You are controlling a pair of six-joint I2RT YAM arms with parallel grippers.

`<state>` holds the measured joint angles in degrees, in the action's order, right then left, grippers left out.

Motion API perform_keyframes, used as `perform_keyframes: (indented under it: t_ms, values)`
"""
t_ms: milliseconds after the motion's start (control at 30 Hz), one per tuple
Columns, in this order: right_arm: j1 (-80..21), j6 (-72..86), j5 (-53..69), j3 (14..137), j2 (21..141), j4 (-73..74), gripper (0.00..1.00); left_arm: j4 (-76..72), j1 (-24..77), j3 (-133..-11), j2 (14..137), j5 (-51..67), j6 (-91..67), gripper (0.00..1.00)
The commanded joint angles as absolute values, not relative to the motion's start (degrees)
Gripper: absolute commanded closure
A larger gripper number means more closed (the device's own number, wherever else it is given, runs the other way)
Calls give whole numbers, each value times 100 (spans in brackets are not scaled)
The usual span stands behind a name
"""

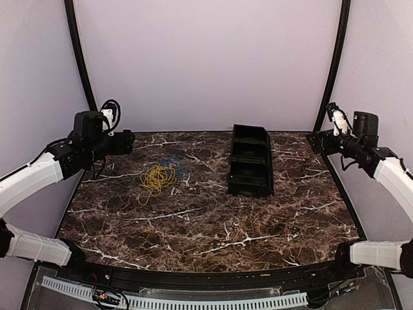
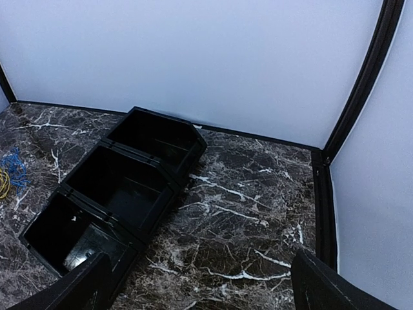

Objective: Untangle the cables

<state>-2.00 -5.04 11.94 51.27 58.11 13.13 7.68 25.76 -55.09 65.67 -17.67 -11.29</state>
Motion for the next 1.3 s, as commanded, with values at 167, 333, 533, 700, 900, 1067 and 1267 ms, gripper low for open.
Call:
perform_keyframes:
  t_ms: [167, 333, 533, 700, 900, 1067, 1267]
  values:
    - [34, -1231, 1745, 4293, 6218, 319, 1, -521, 2266, -4770, 6761, -959, -1058, 27]
    - [-304, -1938, 1859, 4338, 6875, 463, 2, -722, 2741, -4667, 7015, -447, -902, 30]
    - [-975, -2824, 1617, 4265, 7588, 415, 12, -804, 3280, -4730, 7364, 12, -959, 31]
    - [-1621, -3404, 1530, 4300, 8134, 486, 31, -786, 3478, -4837, 7649, 275, -1074, 32]
    - [-2377, -3807, 1313, 4466, 8798, 634, 49, -769, 3544, -4896, 7792, 370, -1100, 32]
    - [-3269, -4011, 1211, 4663, 9189, 734, 54, -781, 3554, -4898, 7758, 351, -1117, 32]
    - [-4309, -3834, 1247, 6448, 10627, 1461, 72, -810, 3564, -4901, 7911, 155, -1560, 31]
